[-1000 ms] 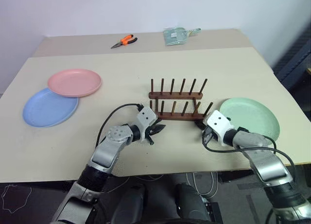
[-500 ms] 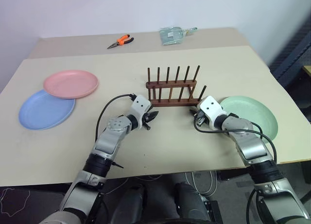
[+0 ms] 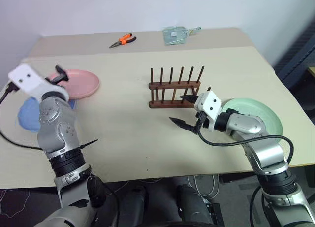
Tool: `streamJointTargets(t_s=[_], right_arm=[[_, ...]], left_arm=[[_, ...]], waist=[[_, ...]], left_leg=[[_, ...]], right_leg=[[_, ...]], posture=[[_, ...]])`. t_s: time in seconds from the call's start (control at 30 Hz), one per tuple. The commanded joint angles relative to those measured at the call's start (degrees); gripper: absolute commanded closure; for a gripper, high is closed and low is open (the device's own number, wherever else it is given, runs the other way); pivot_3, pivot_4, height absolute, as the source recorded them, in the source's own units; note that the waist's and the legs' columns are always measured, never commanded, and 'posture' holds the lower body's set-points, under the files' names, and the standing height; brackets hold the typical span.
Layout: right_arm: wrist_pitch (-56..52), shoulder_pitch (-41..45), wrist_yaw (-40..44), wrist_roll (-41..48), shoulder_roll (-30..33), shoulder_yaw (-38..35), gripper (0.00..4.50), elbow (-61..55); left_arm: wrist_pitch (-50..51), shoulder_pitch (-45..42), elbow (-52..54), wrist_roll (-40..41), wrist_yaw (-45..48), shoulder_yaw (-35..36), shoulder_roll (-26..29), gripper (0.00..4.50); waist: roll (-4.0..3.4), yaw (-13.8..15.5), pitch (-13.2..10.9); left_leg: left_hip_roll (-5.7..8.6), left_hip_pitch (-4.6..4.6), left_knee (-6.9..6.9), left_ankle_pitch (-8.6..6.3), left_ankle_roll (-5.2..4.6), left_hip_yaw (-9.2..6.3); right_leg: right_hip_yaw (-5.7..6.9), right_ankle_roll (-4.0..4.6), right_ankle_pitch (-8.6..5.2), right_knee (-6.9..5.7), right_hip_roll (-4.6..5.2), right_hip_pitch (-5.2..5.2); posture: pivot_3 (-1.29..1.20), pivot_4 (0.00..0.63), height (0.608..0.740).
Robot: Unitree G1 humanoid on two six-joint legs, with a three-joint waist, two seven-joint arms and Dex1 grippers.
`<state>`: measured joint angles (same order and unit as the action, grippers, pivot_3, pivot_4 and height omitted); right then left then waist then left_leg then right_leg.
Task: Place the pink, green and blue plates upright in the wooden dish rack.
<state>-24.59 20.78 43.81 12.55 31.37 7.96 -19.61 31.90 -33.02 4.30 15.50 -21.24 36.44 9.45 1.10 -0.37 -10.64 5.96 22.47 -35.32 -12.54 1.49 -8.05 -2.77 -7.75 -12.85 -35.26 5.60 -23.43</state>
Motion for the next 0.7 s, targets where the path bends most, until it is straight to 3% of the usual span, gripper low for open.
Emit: streamJointTargets(t_s=[0.03, 0.3, 0.4, 0.63, 0.7], right_arm=[[1.5, 1.5, 0.6, 0.5, -0.6, 0.2, 0.22, -0.2], [1.9, 0.5, -0.1, -0.4, -0.6, 0.0, 0.22, -0.5], [2.1, -0.5, -0.9, -0.9, -0.6, 0.0, 0.18, -1.3], [2.1, -1.9, -2.9, -1.4, -0.3, -1.1, 0.18, -2.5], [1.8, -2.0, -3.3, -1.3, -0.2, -1.7, 0.18, -2.7]], left_arm=[[2.8, -2.0, -1.0, 3.6, -0.8, 2.2, 1.1, 0.0], [4.6, -7.4, -14.8, 16.2, 1.1, 11.1, 3.9, 0.0], [3.5, -8.9, -19.9, 17.7, 1.8, 11.2, 5.3, 0.81], [2.4, -10.6, -21.4, 21.3, 4.0, 9.3, 5.7, 4.44], [2.5, -10.6, -20.2, 22.6, 5.5, 8.3, 5.4, 4.48]], waist=[[0.06, 0.2, 0.0], [0.1, 0.2, 0.0], [0.12, -0.1, 0.0], [0.14, -0.3, 0.0], [0.14, -0.3, 0.0]], left_leg=[[0.01, 0.0, -0.01, 0.0, 0.0, 0.0], [0.01, 0.0, -0.02, 0.0, 0.01, 0.01], [0.01, 0.0, -0.02, 0.0, 0.02, 0.01], [0.01, -0.01, -0.01, 0.01, 0.02, 0.0], [0.0, 0.0, -0.01, 0.01, 0.03, 0.0]], right_leg=[[0.01, 0.0, 0.0, 0.0, 0.0, 0.01], [0.02, -0.01, 0.0, 0.0, 0.0, 0.0], [0.02, 0.0, 0.01, -0.01, -0.01, 0.01], [0.01, 0.0, 0.01, -0.02, 0.0, -0.01], [0.01, 0.0, 0.02, -0.03, 0.0, -0.01]], posture=[[0.0, 0.15, 0.74], [0.0, 0.15, 0.74], [0.0, 0.15, 0.74], [0.0, 0.15, 0.74], [0.0, 0.15, 0.74]])
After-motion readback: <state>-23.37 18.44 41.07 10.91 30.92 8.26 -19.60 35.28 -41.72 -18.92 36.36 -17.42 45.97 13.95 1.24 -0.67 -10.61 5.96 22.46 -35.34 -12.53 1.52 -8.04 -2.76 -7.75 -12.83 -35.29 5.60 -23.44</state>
